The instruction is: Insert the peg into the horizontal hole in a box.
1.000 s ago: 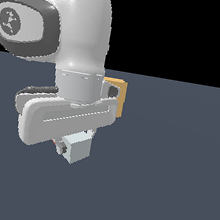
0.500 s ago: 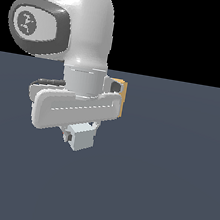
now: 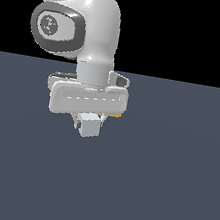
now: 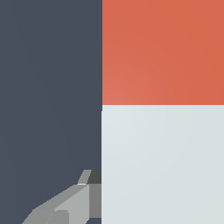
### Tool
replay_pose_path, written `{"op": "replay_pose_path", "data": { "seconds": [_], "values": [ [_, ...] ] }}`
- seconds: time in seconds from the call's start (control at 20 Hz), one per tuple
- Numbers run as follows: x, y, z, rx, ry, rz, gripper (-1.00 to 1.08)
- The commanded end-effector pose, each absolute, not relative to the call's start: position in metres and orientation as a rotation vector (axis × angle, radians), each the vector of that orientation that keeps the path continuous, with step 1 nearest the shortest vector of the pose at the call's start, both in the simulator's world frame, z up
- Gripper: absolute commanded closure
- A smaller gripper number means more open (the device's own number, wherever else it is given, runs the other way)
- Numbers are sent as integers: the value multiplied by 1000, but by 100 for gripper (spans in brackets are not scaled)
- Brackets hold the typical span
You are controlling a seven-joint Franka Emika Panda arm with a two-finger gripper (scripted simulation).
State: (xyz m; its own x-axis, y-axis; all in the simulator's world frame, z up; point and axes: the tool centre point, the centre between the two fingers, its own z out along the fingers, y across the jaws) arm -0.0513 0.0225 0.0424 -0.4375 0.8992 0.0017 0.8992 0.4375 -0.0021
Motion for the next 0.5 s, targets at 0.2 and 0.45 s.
{"op": "replay_pose_path", "data": {
  "seconds": [0.2,0.45],
  "values": [
    [-38,50,50,-1836,-2549,-1,108],
    [-28,64,54,-1929,-2480,-1,108]
  ]
}}
